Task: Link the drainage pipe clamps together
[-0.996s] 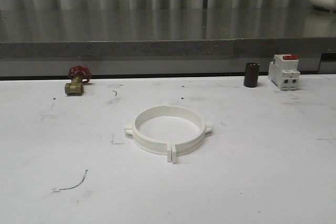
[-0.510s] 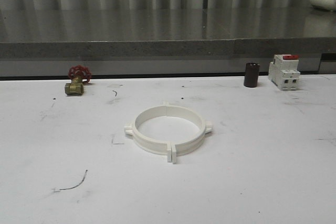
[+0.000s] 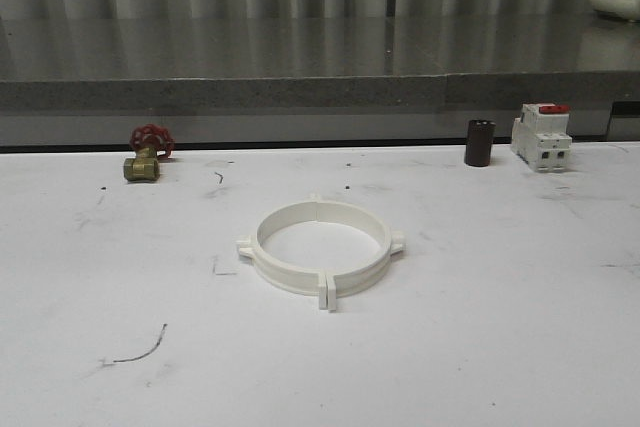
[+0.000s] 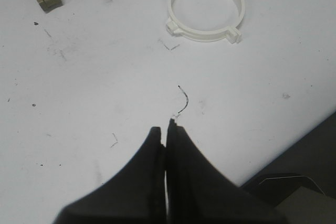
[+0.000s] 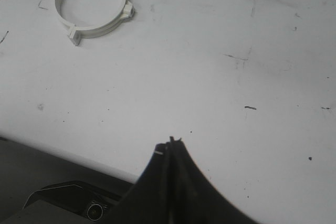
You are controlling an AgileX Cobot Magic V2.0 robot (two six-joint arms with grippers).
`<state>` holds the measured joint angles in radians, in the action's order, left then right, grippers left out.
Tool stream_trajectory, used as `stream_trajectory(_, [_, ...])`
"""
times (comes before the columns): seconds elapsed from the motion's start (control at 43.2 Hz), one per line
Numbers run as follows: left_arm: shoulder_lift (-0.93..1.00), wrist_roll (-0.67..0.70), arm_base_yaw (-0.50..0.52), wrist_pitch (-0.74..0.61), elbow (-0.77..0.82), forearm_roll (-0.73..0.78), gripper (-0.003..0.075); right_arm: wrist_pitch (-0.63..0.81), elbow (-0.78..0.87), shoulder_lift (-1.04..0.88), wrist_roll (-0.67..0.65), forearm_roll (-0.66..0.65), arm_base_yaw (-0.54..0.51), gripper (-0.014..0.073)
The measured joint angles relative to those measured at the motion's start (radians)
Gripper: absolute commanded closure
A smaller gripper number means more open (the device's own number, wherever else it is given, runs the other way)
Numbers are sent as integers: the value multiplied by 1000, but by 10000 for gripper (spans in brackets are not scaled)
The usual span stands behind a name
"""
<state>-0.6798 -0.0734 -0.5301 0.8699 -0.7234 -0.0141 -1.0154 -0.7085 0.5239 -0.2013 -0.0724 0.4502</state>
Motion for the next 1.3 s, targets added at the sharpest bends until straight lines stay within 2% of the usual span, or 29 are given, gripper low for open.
stream_trajectory(0.394, [17, 0, 3, -2, 1, 0, 741, 0, 2, 0, 0, 0, 0, 652])
stream_trajectory(0.556, [119, 0, 97, -62, 64, 54, 741, 0, 2, 0, 0, 0, 0, 652])
stream_trajectory(0.695, [258, -2, 214, -204, 180, 106, 741, 0, 2, 0, 0, 0, 0, 652])
stream_trajectory(0.857, [424, -2, 356, -491, 393, 126, 741, 0, 2, 0, 0, 0, 0, 652])
stream_trajectory(1.042, [584, -2, 439, -749, 628, 60, 741, 0, 2, 0, 0, 0, 0, 652])
stream_trajectory(1.158, [671, -2, 473, -793, 723, -9, 741, 0, 2, 0, 0, 0, 0, 652])
stream_trajectory(1.297, [684, -2, 487, -776, 728, -66, 741, 0, 2, 0, 0, 0, 0, 652])
